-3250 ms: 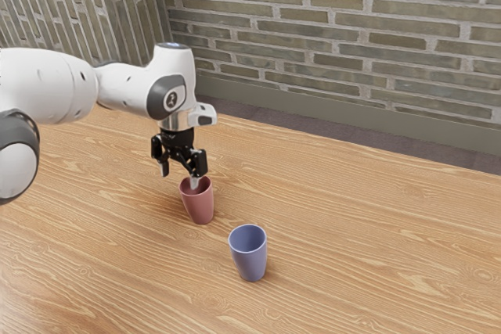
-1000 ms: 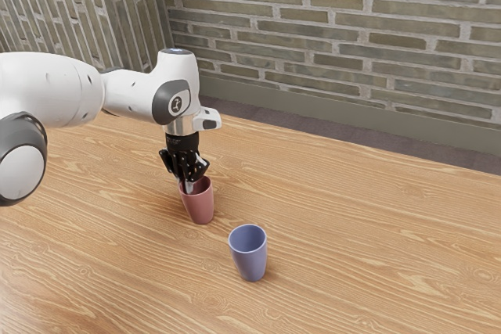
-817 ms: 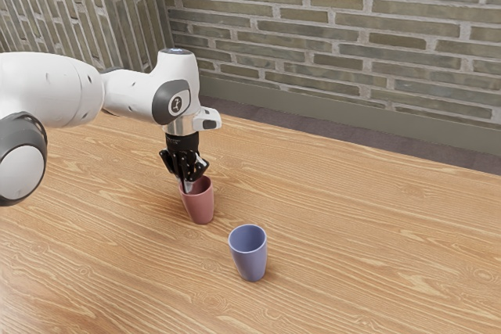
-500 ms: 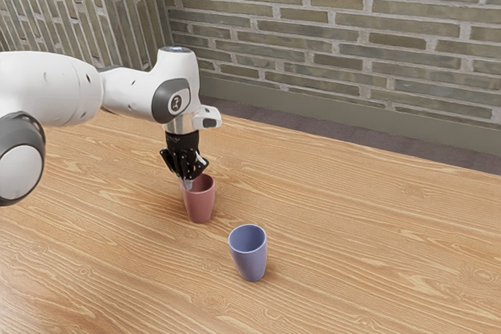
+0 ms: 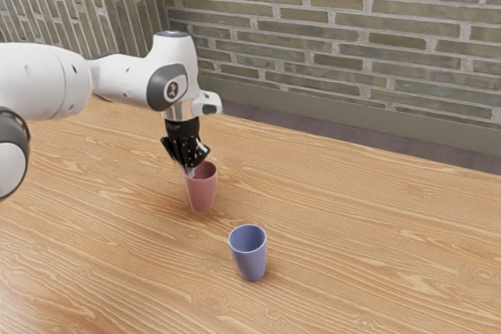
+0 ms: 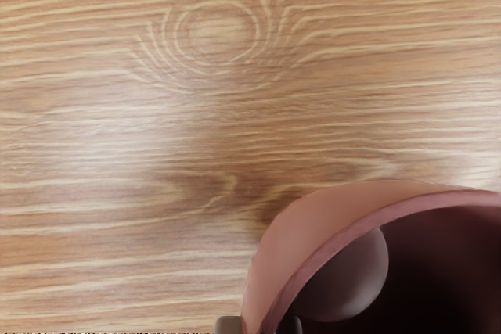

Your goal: Place the left cup onto the right cup

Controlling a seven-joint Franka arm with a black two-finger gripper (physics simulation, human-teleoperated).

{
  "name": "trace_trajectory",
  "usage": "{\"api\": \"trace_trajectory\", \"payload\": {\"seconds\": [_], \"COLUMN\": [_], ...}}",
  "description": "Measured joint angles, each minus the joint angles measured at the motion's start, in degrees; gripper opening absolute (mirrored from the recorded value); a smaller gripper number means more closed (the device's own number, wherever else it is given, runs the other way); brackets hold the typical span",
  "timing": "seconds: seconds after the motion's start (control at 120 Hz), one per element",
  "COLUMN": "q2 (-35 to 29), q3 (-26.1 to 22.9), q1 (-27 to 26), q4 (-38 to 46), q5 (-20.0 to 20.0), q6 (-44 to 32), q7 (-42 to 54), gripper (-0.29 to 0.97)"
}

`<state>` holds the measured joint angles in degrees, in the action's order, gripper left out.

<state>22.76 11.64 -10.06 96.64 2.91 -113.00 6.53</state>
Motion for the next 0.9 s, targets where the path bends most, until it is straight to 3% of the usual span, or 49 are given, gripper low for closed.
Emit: {"api": "trace_trajectory", "payload": {"seconds": [0.9], "q2": [-11.2], "q3": [-2.9], "q1": [-1.6], "q4": [3.6], "q5": [-2.4], "q6": [4.1], "q7": [-0.2], "gripper": [-0.11]}}
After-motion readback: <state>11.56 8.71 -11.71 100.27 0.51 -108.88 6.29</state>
